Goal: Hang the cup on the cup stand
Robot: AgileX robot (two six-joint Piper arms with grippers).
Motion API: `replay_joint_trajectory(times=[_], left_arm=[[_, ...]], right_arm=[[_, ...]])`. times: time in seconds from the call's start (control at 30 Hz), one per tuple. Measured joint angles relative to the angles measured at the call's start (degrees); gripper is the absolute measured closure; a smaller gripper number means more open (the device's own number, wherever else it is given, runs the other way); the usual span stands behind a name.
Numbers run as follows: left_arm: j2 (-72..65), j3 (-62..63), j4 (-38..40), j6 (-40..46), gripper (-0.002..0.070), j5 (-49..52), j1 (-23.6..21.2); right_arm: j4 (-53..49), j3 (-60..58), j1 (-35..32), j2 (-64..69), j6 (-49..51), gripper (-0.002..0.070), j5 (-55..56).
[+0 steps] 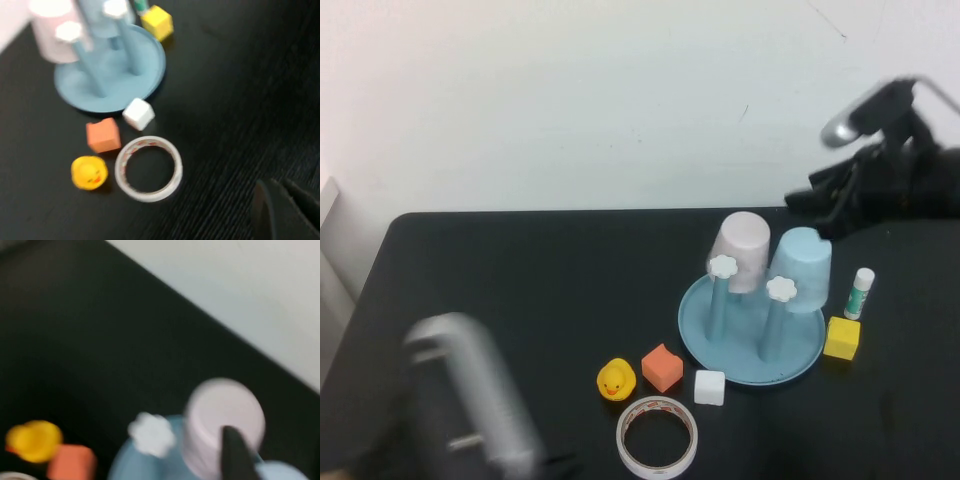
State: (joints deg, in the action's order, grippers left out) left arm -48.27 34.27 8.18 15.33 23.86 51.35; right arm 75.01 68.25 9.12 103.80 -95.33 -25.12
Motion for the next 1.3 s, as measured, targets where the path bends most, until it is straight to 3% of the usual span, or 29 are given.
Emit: replay_joint_trajectory(times=[0.13, 0.27, 0.4, 0.53, 0.9, 1.03, 1.3], left_arm=[[12.3, -5.7, -12.2, -15.7, 0.0676, 0.1, 0.0], [23.1, -11.0, -27.0, -31.8, 0.0676, 1.0, 0.0], [29.7, -15.2, -38.3, -44.2, 0.0676, 1.3, 0.0], [31.9, -17.4, -43.1, -48.0, 0.0676, 1.3, 0.0], [32.0, -17.5, -44.3, -49.0, 0.0676, 1.3, 0.0], [32.0, -17.5, -44.3, -49.1, 0.0676, 1.3, 0.0], [32.0, -17.5, -44.3, -49.1, 0.0676, 1.3, 0.0]], right_arm=[[0.1, -2.6, -0.2, -8.9, 2.1, 0.0581, -4.7], [9.5, -9.7, -0.3, -19.2, -4.1, 0.0656, -6.2], [19.3, -17.4, -0.3, -30.5, -13.3, 0.067, -6.8], [21.5, -24.7, -0.3, -41.5, -16.6, 0.0673, -7.0], [21.8, -39.7, -0.3, -69.5, -17.2, 0.0676, -7.3], [21.6, -42.4, -0.3, -79.1, -13.0, 0.0676, -7.9], [15.7, -47.5, -0.3, -88.6, -7.6, 0.0677, -8.9]])
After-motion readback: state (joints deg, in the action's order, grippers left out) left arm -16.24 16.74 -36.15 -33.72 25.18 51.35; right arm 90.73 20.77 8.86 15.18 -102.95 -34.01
